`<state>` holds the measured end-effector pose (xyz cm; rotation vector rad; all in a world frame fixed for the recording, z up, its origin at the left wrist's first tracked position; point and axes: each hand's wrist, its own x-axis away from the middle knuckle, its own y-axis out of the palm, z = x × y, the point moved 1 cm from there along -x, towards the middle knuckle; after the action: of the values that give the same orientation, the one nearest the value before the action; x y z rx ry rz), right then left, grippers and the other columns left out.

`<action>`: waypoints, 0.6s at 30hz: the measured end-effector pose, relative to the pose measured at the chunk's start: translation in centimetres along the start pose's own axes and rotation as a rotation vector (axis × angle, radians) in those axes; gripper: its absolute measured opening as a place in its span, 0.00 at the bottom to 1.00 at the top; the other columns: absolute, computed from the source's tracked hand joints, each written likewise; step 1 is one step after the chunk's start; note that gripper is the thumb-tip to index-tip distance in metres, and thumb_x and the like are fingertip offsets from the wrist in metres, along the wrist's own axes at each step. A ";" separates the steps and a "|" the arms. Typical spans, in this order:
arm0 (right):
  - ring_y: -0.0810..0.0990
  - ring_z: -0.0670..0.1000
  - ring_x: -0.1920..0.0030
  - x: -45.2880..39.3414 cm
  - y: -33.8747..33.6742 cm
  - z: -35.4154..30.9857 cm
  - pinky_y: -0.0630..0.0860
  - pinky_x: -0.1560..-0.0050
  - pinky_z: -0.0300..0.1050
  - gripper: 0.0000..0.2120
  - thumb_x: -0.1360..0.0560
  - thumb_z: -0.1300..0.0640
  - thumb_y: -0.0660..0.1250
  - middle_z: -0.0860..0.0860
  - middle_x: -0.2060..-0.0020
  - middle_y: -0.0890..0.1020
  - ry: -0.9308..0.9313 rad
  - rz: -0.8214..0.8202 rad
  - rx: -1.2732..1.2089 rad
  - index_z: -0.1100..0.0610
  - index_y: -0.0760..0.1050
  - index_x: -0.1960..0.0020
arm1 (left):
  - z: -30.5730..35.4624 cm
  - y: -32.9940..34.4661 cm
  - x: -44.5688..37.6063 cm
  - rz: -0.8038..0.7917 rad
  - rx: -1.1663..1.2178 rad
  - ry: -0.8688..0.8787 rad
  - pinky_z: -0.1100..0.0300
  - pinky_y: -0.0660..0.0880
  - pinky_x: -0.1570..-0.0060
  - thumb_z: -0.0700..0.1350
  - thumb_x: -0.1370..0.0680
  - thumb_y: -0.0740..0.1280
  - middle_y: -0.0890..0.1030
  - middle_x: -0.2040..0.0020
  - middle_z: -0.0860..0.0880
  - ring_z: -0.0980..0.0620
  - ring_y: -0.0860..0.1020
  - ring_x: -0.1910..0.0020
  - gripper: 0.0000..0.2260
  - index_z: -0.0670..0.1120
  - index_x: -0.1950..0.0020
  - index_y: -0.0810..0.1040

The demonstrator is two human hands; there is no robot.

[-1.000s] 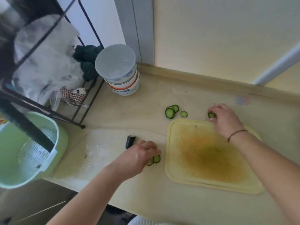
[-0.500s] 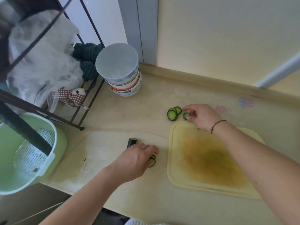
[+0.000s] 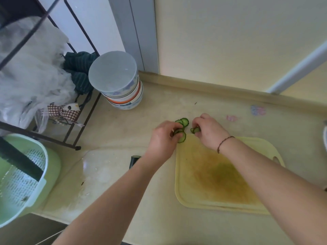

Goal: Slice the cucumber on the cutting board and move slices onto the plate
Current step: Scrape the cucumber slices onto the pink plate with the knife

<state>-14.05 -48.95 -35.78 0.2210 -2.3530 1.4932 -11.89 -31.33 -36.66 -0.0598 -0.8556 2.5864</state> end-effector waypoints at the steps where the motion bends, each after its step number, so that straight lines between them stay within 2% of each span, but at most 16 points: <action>1: 0.77 0.56 0.49 0.0 0.0 0.0 0.76 0.44 0.50 0.10 0.23 0.63 0.65 0.53 0.47 0.73 -0.001 -0.002 -0.003 0.58 0.75 0.42 | 0.1 0.0 -1.2 -0.017 -0.050 0.067 0.75 0.70 0.53 0.35 0.25 0.74 0.80 0.49 0.48 0.61 0.73 0.59 0.11 0.41 0.43 0.84; 4: 0.78 0.53 0.51 0.2 0.1 0.2 0.75 0.49 0.44 0.06 0.24 0.63 0.67 0.51 0.52 0.77 0.019 0.062 -0.092 0.57 0.76 0.48 | 0.3 -0.2 -4.0 -0.137 -0.164 0.085 0.79 0.65 0.54 0.34 0.25 0.73 0.77 0.42 0.46 0.56 0.72 0.55 0.13 0.41 0.41 0.83; 7: 0.76 0.44 0.60 0.7 0.0 0.5 0.69 0.61 0.32 0.06 0.26 0.61 0.71 0.45 0.60 0.77 0.123 0.155 -0.305 0.52 0.75 0.53 | 0.5 -0.6 -5.5 -0.249 -0.294 0.078 0.68 0.68 0.49 0.39 0.23 0.73 0.76 0.36 0.48 0.54 0.73 0.50 0.19 0.46 0.32 0.79; 9: 0.75 0.40 0.61 0.9 -0.1 0.7 0.67 0.64 0.29 0.08 0.27 0.59 0.73 0.44 0.61 0.77 0.185 0.167 -0.435 0.52 0.75 0.53 | 0.7 -0.8 -6.0 -0.299 -0.406 0.070 0.60 0.71 0.45 0.43 0.22 0.73 0.78 0.36 0.48 0.51 0.75 0.43 0.22 0.48 0.28 0.75; 11: 0.77 0.42 0.60 1.1 -0.2 0.5 0.70 0.63 0.31 0.10 0.29 0.58 0.75 0.46 0.59 0.79 0.220 0.125 -0.538 0.51 0.76 0.51 | 0.7 -0.7 -6.2 -0.343 -0.496 0.067 0.54 0.72 0.41 0.46 0.21 0.73 0.79 0.36 0.46 0.46 0.74 0.38 0.25 0.48 0.25 0.72; 14: 0.79 0.44 0.58 1.3 0.3 0.1 0.73 0.60 0.35 0.18 0.30 0.58 0.76 0.47 0.58 0.81 0.228 0.034 -0.595 0.50 0.76 0.43 | 0.6 0.0 -6.1 -0.423 -0.491 0.017 0.50 0.72 0.36 0.46 0.22 0.73 0.76 0.36 0.43 0.43 0.72 0.35 0.27 0.45 0.24 0.69; 18: 0.79 0.43 0.58 1.1 0.8 -0.5 0.72 0.60 0.32 0.29 0.30 0.59 0.76 0.47 0.59 0.81 0.205 0.049 -0.606 0.48 0.70 0.32 | 0.4 0.7 -5.4 -0.415 -0.433 0.032 0.52 0.72 0.39 0.41 0.20 0.69 0.73 0.38 0.43 0.43 0.73 0.39 0.18 0.44 0.30 0.74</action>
<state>-15.23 -48.12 -35.84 -0.1362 -2.5171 0.7167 -7.28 -34.19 -37.18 -0.0415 -1.2531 1.9821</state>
